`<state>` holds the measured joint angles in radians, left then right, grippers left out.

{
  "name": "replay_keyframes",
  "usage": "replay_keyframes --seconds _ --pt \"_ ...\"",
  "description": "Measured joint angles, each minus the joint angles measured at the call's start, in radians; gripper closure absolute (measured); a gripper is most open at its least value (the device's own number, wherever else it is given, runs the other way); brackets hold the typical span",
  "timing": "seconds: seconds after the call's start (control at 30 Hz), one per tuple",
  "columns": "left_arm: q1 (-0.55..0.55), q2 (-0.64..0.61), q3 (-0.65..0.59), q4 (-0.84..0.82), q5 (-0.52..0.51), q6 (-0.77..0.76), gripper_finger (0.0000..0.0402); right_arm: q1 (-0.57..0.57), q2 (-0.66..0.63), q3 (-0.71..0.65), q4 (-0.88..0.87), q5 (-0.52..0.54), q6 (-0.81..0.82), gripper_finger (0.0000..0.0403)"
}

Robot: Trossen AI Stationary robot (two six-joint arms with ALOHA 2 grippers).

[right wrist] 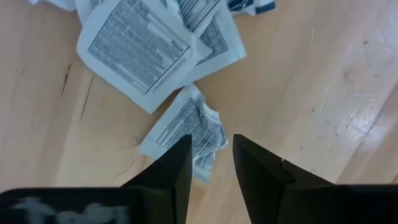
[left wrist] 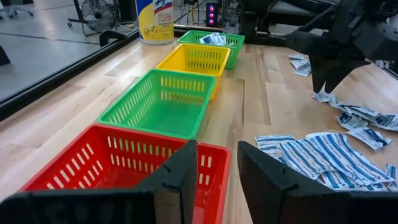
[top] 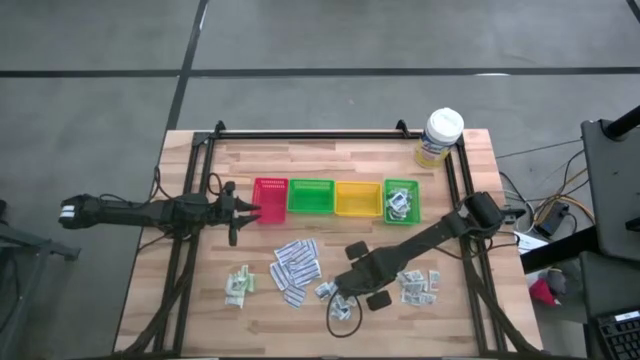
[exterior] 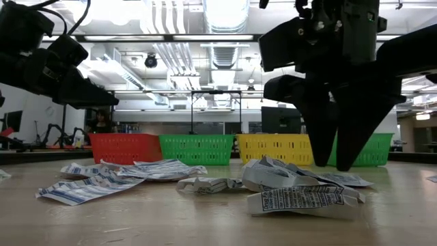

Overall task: Pick & Place First Aid Supplies
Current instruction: Put the blue alcohol pad into the right green bin

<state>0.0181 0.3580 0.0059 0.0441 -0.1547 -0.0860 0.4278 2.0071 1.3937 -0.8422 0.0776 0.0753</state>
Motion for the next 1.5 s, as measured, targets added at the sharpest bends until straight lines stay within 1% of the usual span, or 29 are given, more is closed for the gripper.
replay_keyframes --seconds 0.23,0.47,0.67,0.9,1.17,1.33,1.5 --pt "0.0 0.0 0.0 0.0 0.0 0.0 0.0289 -0.01 0.003 -0.007 0.03 0.0 0.0 0.0301" --pt "0.0 0.0 0.0 0.0 0.0 0.0 0.0289 -0.01 0.003 -0.047 0.054 -0.001 0.0 0.0315" --pt "0.0 0.0 0.0 0.0 0.0 0.0 0.0289 -0.01 0.0 -0.077 0.076 -0.008 0.001 0.0338" --pt "0.0 0.0 0.0 0.0 0.0 0.0 0.0289 -0.009 0.0 -0.077 0.073 -0.011 0.002 0.0371" --pt "0.0 0.0 0.0 0.0 0.0 0.0 0.0289 -0.009 -0.004 -0.078 0.072 -0.001 0.0 0.0392" --pt "0.0 0.0 0.0 0.0 0.0 0.0 0.0289 -0.01 -0.032 -0.083 0.052 0.031 0.022 0.0394" --pt "0.0 0.0 0.0 0.0 0.0 0.0 0.0289 -0.01 -0.098 -0.082 0.005 0.056 0.049 0.0394"
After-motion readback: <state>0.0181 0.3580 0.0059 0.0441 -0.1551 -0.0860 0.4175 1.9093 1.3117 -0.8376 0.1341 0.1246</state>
